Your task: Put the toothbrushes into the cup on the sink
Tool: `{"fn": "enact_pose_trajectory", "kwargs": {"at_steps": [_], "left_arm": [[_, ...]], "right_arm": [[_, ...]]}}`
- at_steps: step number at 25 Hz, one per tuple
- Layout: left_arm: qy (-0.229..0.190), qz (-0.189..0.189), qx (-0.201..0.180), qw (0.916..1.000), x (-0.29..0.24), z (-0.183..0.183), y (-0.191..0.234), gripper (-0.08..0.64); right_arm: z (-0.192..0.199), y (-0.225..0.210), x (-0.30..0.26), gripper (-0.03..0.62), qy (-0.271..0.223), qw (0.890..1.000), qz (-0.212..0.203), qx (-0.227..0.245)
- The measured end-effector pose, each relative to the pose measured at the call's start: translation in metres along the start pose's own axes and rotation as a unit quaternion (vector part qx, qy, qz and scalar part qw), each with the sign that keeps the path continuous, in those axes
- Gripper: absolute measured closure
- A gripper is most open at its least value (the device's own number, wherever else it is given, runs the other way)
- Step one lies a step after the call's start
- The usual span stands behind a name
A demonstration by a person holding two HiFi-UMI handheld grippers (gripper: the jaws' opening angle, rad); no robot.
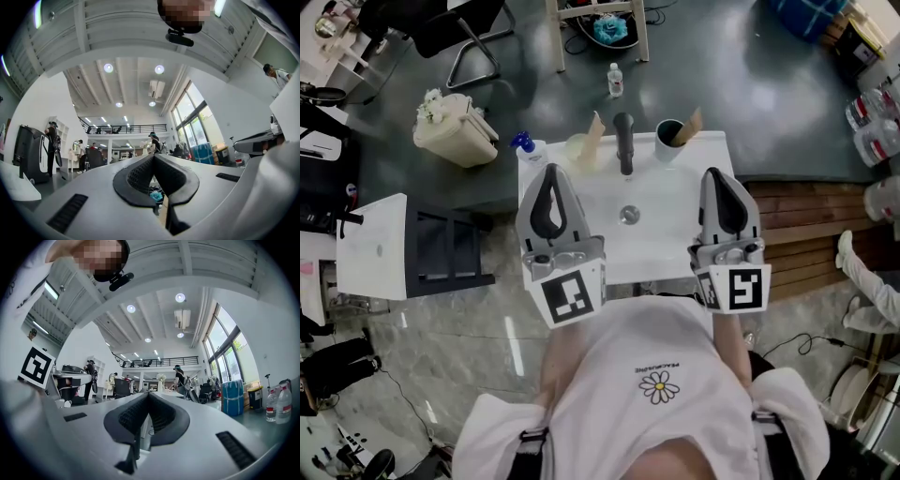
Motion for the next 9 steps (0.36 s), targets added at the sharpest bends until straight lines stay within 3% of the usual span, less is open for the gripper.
{"fn": "enact_pose_trajectory", "kwargs": {"at_steps": [9], "left_arm": [[0.001,-0.001,0.000,1.0000,-0.0033,0.0010,0.0015,0.545]], "right_arm": [[0.0030,0.0014,-0.0023,0.580,0.004,1.000,-0.003,-0.002]]}}
Point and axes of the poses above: the fingertips, and each gripper's own axes: x backward along the fingers, y to its left, z out of its underside, the point moved 7 cm from there along x, backward along the fingers, and after that the axes turned 14 degrees about x, right-handed, at the moved point
